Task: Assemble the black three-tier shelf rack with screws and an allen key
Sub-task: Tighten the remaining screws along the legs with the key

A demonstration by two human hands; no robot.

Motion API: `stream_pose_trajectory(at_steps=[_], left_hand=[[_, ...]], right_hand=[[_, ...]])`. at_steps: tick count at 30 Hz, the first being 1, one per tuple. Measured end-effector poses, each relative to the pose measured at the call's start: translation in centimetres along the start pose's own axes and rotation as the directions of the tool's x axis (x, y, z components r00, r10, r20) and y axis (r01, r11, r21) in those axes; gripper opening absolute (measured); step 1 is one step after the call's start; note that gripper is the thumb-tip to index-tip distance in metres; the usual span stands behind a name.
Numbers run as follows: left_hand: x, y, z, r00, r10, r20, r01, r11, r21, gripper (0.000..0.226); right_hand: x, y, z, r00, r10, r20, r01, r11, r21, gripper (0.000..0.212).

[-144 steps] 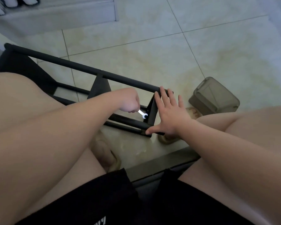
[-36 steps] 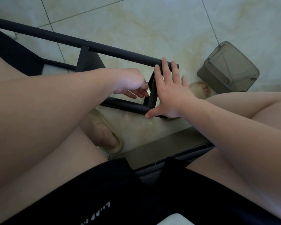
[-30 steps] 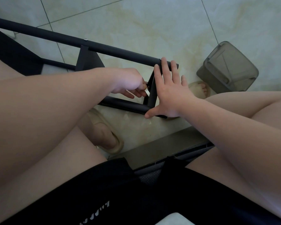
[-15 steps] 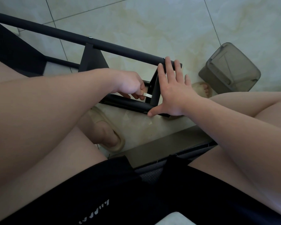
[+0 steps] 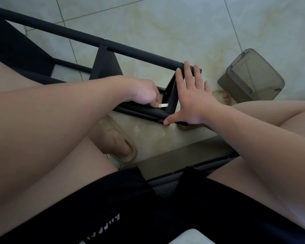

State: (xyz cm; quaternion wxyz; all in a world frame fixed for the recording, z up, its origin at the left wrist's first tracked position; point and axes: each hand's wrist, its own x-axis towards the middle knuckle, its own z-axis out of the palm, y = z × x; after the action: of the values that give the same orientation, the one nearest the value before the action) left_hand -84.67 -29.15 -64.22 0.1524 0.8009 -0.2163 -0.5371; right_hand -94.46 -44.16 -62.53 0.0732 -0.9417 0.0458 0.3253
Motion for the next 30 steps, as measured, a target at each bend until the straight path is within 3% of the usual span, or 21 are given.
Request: stream_pose_trajectory(at_steps=[4, 8, 11, 13, 16, 18, 30], left_hand=[[0.0, 0.3, -0.8, 0.994, 0.028, -0.104, -0.013, 0.989, 0.147, 0.022], [0.2, 0.9, -1.0, 0.988, 0.078, -0.131, -0.054, 0.982, 0.18, 0.019], [0.6, 1.0, -0.8, 0.989, 0.078, -0.122, -0.071, 0.995, 0.064, 0.013], [0.7, 0.8, -0.8, 0.992, 0.039, -0.116, -0.052, 0.992, -0.113, 0.012], [0.8, 0.7, -0.5, 0.997, -0.042, -0.066, 0.01, 0.904, -0.427, 0.008], [1.0, 0.9, -0.2, 0.996, -0.083, -0.046, 0.046, 0.848, -0.529, 0.009], [1.9, 2.1, 0.1, 0.965, -0.156, -0.212, 0.018, 0.843, -0.538, 0.013]], right_hand=[[0.1, 0.0, -0.1, 1.0, -0.002, -0.002, 0.002, 1.0, -0.004, 0.156], [0.1, -0.1, -0.2, 1.0, -0.007, -0.008, 0.007, 1.0, -0.003, 0.155], [0.0, -0.1, -0.3, 1.0, -0.003, -0.012, 0.003, 1.0, -0.008, 0.155], [0.1, -0.2, -0.4, 1.0, -0.003, -0.012, 0.003, 1.0, -0.011, 0.155], [0.2, -0.2, -0.4, 1.0, -0.008, -0.013, 0.008, 1.0, -0.011, 0.155], [0.2, -0.2, -0.3, 1.0, -0.008, -0.014, 0.008, 1.0, -0.007, 0.156], [0.4, -0.1, -0.2, 0.999, -0.019, -0.026, 0.019, 1.0, 0.013, 0.156]])
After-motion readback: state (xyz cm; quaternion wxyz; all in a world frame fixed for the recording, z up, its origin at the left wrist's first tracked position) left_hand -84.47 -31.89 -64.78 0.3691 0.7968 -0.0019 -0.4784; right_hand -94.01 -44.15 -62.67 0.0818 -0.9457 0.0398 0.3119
